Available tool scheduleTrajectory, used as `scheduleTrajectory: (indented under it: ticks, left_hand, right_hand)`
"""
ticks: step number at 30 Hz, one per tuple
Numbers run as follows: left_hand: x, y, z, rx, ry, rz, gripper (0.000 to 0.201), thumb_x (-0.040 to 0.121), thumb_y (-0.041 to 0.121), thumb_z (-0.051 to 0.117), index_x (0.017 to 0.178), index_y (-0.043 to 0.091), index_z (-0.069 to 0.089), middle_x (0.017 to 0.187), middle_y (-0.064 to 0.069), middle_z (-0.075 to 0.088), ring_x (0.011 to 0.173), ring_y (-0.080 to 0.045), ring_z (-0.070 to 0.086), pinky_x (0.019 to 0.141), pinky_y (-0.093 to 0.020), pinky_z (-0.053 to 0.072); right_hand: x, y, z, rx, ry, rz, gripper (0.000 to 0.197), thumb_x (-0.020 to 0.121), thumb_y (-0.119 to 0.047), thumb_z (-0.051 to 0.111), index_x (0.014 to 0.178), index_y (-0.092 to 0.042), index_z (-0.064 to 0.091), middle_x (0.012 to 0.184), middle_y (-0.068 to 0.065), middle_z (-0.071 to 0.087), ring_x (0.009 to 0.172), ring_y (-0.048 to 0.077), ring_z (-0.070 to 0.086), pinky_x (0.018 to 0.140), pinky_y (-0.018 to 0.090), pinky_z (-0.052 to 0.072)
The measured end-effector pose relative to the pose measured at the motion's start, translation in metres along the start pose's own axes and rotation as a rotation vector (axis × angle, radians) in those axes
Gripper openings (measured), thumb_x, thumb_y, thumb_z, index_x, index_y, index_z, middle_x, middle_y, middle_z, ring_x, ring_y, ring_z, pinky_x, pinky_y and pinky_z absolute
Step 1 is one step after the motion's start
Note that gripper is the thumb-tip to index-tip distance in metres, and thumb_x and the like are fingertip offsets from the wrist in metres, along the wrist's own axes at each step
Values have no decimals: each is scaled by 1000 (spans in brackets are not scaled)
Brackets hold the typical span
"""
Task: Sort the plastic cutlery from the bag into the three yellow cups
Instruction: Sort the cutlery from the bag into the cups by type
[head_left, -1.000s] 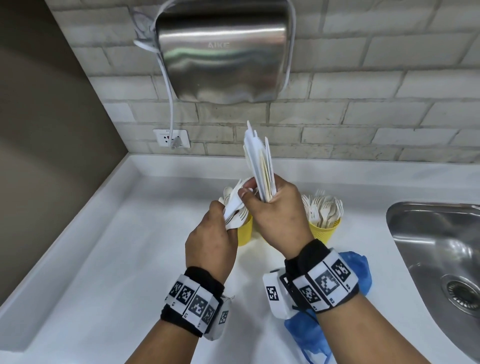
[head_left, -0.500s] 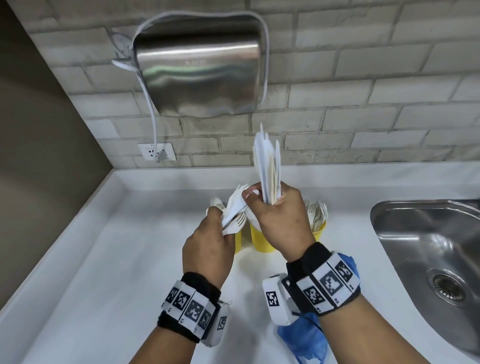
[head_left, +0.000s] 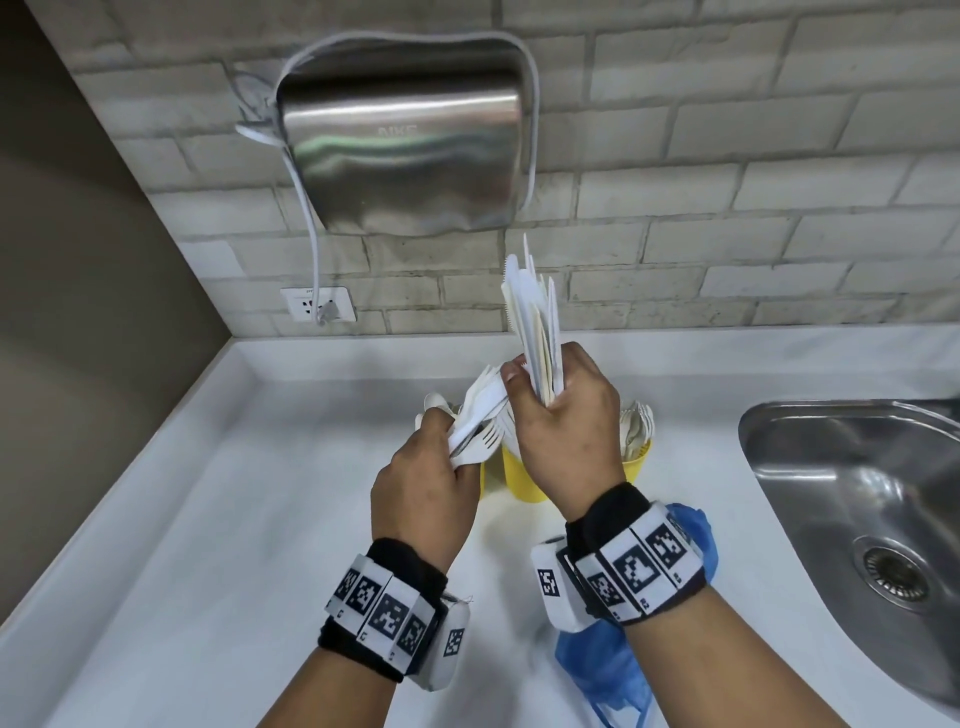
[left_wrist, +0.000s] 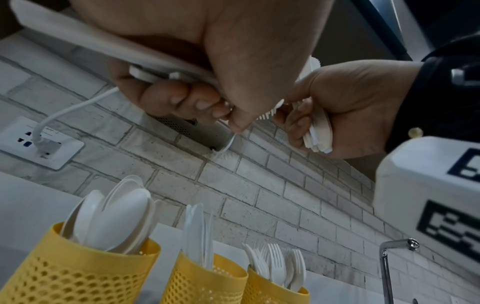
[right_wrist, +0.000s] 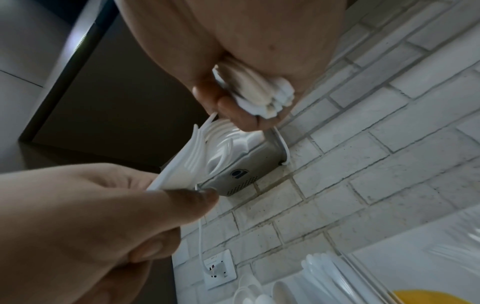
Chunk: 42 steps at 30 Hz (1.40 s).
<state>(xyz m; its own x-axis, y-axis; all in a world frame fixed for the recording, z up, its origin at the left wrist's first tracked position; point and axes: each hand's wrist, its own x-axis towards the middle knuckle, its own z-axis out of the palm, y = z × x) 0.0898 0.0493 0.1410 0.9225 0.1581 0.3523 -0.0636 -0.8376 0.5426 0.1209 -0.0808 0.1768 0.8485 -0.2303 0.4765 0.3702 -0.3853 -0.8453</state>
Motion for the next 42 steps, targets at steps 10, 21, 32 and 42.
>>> scheduleTrajectory:
  ticks: [10,21,32,42]
  left_hand:
    - [-12,-8,-10,11,-13,-36,23,94,38,55,107,19,57,77,-5,66,67,-35,49,58,-33,35]
    - [-14,-32,-13,-471,-150,-394,46,101,46,52,59,27,47,54,9,48,54,-19,42,54,-31,34]
    - [-16,-7,-18,-1351,-414,-824,28,105,27,52,96,1,53,110,-35,69,101,-47,71,88,-46,60]
    - [-15,17,-3,-1468,-462,-784,44,103,26,57,130,-9,51,115,-29,69,106,-39,71,93,-46,59]
  right_hand:
    - [4,3,-7,298,85,332,17,98,-27,64,86,-16,64,65,0,70,50,18,57,57,32,49]
    - [5,26,-28,828,336,706,16,103,-16,57,91,-6,57,65,12,65,47,24,57,52,32,50]
    - [-13,7,-16,682,215,480,10,107,-21,51,104,-12,53,72,10,70,63,30,70,66,44,62]
    - [-32,20,-10,534,-49,293,37,101,-36,60,100,1,60,67,2,59,59,20,58,62,34,50]
